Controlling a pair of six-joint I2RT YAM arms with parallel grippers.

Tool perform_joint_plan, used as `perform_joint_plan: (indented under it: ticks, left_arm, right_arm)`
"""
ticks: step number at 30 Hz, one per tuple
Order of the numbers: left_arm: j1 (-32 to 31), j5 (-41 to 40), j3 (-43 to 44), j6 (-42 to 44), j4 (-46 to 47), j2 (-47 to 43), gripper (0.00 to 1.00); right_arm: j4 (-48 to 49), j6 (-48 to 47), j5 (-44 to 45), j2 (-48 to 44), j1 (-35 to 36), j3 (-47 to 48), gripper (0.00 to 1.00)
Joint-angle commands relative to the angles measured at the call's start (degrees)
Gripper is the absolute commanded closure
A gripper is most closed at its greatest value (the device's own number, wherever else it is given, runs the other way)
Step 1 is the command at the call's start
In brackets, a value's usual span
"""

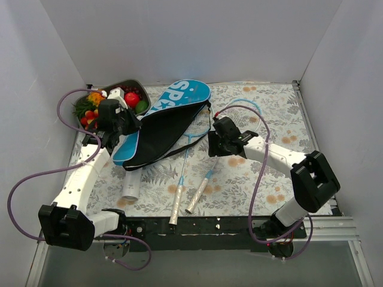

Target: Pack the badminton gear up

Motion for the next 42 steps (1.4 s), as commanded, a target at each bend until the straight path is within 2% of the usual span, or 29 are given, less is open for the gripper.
perform_joint_plan:
  ticks: [1, 15, 25, 33, 38, 42]
  left_arm:
    - [2.8, 7.5, 5.1, -3.0, 4.8, -1.1, 1.00]
    - [6.0, 9.3, 4.4, -5.8, 8.7, -0.2, 1.00]
    - [6.2, 9.6, 2.8, -6.0, 9.4, -0.9, 1.00]
    - [6.2, 10.0, 1.4, -6.2, 9.9, -2.0, 1.00]
    - [6.2, 10.7, 1.5, -5.9, 9.9, -1.9, 1.00]
    - [6.2, 10.9, 1.3, -5.7, 9.8, -2.0, 1.00]
  right_arm:
    - [1.3, -0.9, -1.7, 3.1, 3.2, 5.4, 0.44]
    - [2.3, 3.7, 0.4, 14.3, 10.4, 15.0, 0.42]
    - [0.4, 6.0, 3.4, 23.9, 12.0, 22.8, 0.41]
    - [-2.5, 7.5, 7.6, 28.0, 12.8, 24.6, 0.42]
    - [-5.5, 7.9, 10.0, 29.7, 13.3, 25.4, 0.47]
    - [-7.2, 7.7, 11.6, 30.3, 13.3, 25.3, 0.60]
